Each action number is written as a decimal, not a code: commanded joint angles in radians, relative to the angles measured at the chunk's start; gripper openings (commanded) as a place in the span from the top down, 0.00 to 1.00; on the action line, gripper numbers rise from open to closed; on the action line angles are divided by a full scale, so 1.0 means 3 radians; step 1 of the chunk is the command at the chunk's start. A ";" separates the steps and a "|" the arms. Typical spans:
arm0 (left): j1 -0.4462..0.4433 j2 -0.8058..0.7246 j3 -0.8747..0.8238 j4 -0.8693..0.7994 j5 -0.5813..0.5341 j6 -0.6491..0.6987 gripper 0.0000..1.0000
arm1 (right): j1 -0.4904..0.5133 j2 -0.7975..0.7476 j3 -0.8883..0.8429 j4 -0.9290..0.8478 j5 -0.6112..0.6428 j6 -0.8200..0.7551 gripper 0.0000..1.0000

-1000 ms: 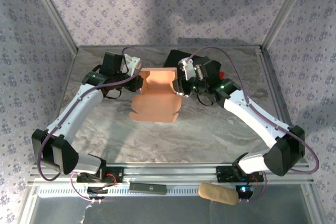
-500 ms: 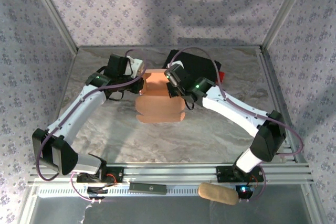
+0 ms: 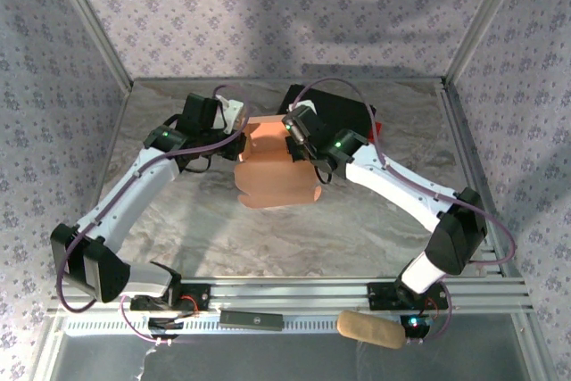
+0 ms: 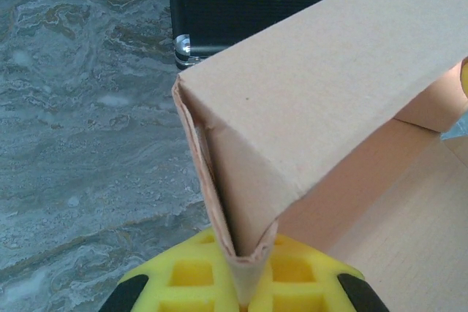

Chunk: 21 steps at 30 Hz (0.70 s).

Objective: Fold the paper box

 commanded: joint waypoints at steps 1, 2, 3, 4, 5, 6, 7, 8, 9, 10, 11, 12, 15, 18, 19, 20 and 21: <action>-0.0101 -0.0137 0.0080 0.0046 0.0366 0.0017 1.00 | -0.0009 0.0080 0.0047 0.0145 -0.0017 -0.0091 0.84; -0.0101 -0.0130 0.0085 0.0041 0.0360 0.0010 1.00 | -0.0006 0.0090 0.0040 0.0142 0.0024 -0.0098 0.83; -0.0104 -0.0130 0.0086 0.0038 0.0359 0.0012 1.00 | 0.0001 0.0093 0.0027 0.0132 0.0078 -0.0102 0.83; -0.0102 -0.0124 0.0094 0.0036 0.0350 0.0013 1.00 | 0.0004 0.0097 0.0017 0.0133 0.0122 -0.0109 0.83; -0.0102 -0.0126 0.0090 0.0038 0.0341 0.0004 1.00 | 0.0013 0.0104 0.0004 0.0132 0.0158 -0.0123 0.82; -0.0101 -0.0124 0.0086 0.0036 0.0331 -0.0001 1.00 | 0.0016 0.0113 0.0001 0.0123 0.0189 -0.0135 0.82; -0.0103 -0.0119 0.0086 0.0042 0.0325 -0.0003 1.00 | 0.0025 0.0117 -0.0004 0.0126 0.0209 -0.0147 0.82; -0.0105 -0.0121 0.0084 0.0049 0.0314 -0.0007 1.00 | 0.0033 0.0124 -0.0014 0.0129 0.0229 -0.0165 0.80; -0.0105 -0.0116 0.0086 0.0046 0.0300 -0.0017 1.00 | 0.0043 0.0131 -0.0019 0.0123 0.0258 -0.0171 0.79; -0.0102 -0.0116 0.0087 0.0044 0.0293 -0.0018 1.00 | 0.0041 0.0138 -0.0020 0.0123 0.0274 -0.0167 0.78; -0.0102 -0.0114 0.0087 0.0052 0.0293 -0.0018 1.00 | 0.0043 0.0137 -0.0025 0.0126 0.0290 -0.0165 0.78; -0.0103 -0.0111 0.0091 0.0049 0.0288 -0.0018 1.00 | 0.0044 0.0137 -0.0033 0.0132 0.0296 -0.0160 0.77; -0.0102 -0.0096 0.0101 0.0042 0.0262 -0.0018 1.00 | 0.0044 0.0135 -0.0051 0.0141 0.0327 -0.0146 0.77; -0.0106 -0.0083 0.0101 0.0048 0.0226 -0.0032 1.00 | 0.0057 0.0122 -0.0081 0.0166 0.0336 -0.0142 0.80; -0.0107 -0.0080 0.0097 0.0053 0.0219 -0.0041 1.00 | 0.0062 0.0131 -0.0084 0.0166 0.0337 -0.0132 0.80; -0.0114 -0.0080 0.0093 0.0056 0.0198 -0.0057 1.00 | 0.0065 0.0144 -0.0072 0.0141 0.0364 -0.0116 0.80; -0.0120 -0.0078 0.0094 0.0057 0.0164 -0.0074 1.00 | 0.0079 0.0160 -0.0066 0.0115 0.0413 -0.0088 0.78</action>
